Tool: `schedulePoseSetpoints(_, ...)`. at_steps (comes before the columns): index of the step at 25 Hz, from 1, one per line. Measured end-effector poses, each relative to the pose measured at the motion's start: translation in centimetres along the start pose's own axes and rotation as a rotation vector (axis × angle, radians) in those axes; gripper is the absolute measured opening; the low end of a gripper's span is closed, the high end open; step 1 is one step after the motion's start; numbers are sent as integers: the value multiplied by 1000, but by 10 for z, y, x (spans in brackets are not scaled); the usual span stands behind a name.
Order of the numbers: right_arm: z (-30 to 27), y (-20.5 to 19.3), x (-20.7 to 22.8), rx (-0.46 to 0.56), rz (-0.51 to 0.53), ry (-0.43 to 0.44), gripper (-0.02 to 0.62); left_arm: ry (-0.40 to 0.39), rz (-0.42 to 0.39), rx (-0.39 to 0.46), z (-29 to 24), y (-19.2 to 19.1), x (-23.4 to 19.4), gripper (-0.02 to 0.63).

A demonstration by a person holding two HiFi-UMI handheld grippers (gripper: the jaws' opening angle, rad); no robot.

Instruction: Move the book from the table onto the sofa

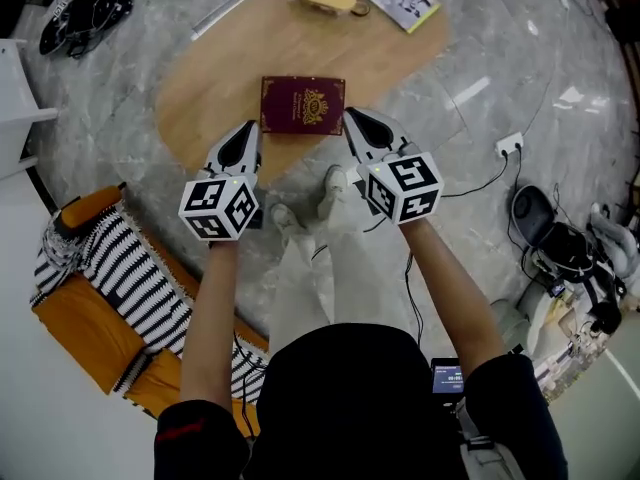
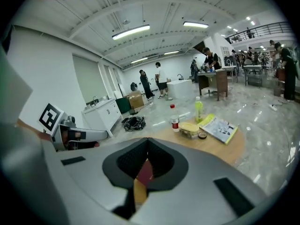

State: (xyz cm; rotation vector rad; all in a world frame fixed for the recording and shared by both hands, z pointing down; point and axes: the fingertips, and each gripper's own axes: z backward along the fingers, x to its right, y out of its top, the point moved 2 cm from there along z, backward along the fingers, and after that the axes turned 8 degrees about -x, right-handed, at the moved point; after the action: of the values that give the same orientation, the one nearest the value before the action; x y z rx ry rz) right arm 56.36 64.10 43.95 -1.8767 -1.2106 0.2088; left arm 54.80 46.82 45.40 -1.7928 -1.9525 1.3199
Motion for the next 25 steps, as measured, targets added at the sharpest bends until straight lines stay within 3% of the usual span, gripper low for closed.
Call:
schedulePoseSetpoints(10,-46,-64,30,-79,-43,9,15,24,61,-85,-64,-53,-34,17)
schedulePoseSetpoints(18,-83,-103,65,-120,-152,17,15,22,63,-173,-111,-89,-55,28)
schedulePoseSetpoints(23,-112,-125,87,-176,-194,16,21,26,64,-229,-139,-101,-77,143)
schedulePoseSetpoints(25,-122,-134,95,-199,-217,15,82,36,67,-248,-149,-108,-86,175)
